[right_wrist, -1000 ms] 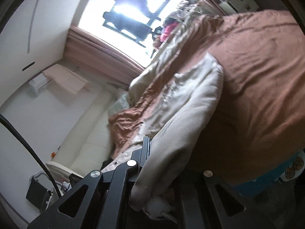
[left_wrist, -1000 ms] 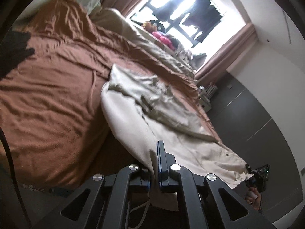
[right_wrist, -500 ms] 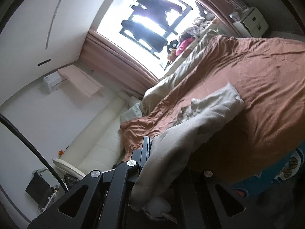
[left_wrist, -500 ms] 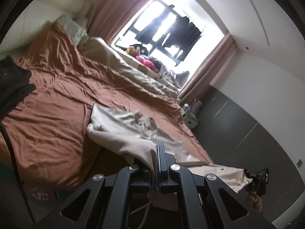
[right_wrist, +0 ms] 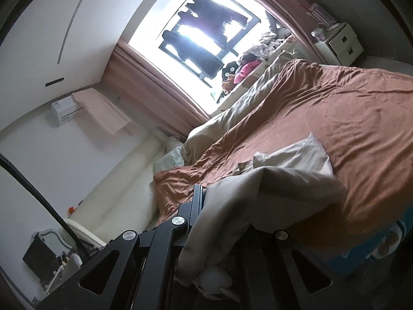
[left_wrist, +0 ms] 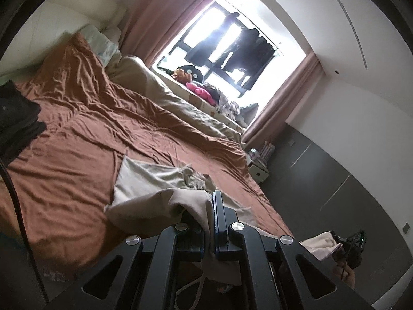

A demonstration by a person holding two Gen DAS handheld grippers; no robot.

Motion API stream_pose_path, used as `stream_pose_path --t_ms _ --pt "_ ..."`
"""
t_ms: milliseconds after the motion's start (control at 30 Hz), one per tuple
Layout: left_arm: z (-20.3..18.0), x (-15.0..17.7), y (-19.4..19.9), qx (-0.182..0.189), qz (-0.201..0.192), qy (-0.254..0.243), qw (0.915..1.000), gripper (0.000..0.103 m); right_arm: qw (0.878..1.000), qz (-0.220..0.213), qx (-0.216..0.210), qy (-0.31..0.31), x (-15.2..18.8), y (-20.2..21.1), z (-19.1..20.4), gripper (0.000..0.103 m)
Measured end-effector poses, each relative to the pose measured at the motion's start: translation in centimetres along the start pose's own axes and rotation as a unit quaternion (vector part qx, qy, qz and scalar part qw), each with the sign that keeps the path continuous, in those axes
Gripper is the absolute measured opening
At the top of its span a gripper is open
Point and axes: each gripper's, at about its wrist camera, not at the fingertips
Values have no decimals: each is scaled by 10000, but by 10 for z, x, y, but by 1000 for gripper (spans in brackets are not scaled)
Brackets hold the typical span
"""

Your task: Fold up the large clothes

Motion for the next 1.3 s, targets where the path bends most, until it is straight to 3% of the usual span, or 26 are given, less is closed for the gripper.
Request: stream_pose_path --t_ms 267,567,900,1200,1300 --pt "2 -60 -65 -135 -16 -291 9995 5 9993 -162 182 274 -50 -52 18 1" --pt "47 -110 -169 -493 345 -434 9972 5 9974 -117 657 255 -78 -138 15 1" --pt "130 -109 -269 -881 875 -216 9920 5 9934 246 1104 185 -90 -233 10 1" --pt "201 -87 -340 -1039 1408 137 9845 5 9787 771 1896 131 -81 -292 8 1" --pt "226 -74 -362 -1212 1696 320 9775 9 9714 978 2160 84 -77 -306 6 1"
Point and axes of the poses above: each gripper's, at about its wrist camera, not at the fingertips, and y roughly against the way its jaws point, z to its left, x to its underside, and after that the axes turned 10 degrees about x, right-handed
